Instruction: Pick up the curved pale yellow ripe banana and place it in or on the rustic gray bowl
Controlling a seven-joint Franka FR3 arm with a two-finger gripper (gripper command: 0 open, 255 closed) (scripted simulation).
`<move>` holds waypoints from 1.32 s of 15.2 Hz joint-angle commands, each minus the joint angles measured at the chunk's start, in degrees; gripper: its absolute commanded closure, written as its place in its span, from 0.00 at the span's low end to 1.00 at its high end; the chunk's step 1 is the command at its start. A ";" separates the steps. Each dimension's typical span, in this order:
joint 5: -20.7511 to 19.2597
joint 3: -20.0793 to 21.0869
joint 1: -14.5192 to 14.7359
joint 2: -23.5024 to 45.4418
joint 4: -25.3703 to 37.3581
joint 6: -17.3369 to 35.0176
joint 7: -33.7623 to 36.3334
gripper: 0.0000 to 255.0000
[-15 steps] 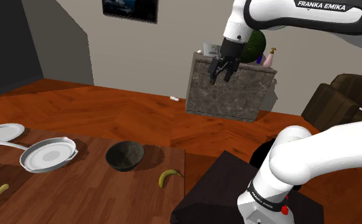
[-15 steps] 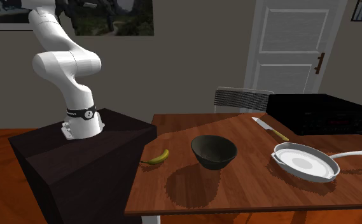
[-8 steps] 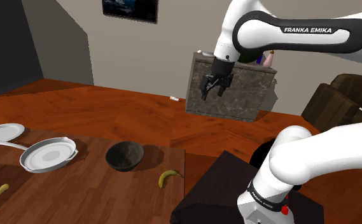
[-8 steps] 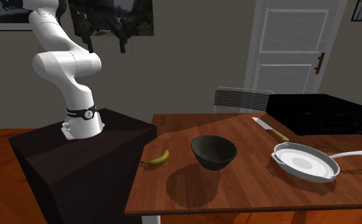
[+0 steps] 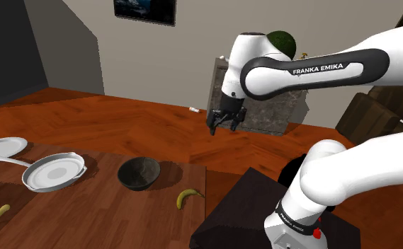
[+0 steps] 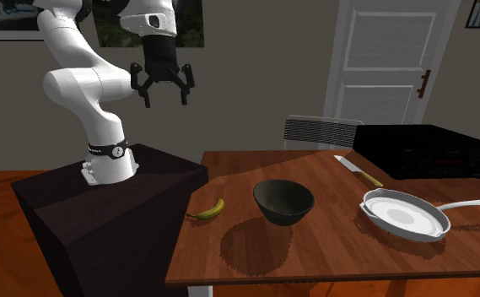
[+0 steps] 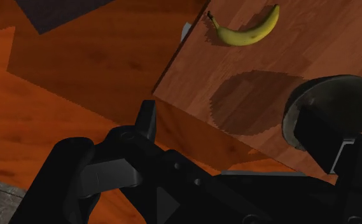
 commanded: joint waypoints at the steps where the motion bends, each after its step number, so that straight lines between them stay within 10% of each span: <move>1: 1.04 1.89 0.16 1.76 -2.71 4.33 3.25 0.00; 13: 1.97 16.11 -2.38 26.63 -6.55 31.50 25.70 0.00; 17: -7.15 21.92 -7.48 38.69 -4.14 39.80 38.96 0.00; 20: -22.84 23.08 -10.32 48.90 -0.60 43.70 55.00 0.00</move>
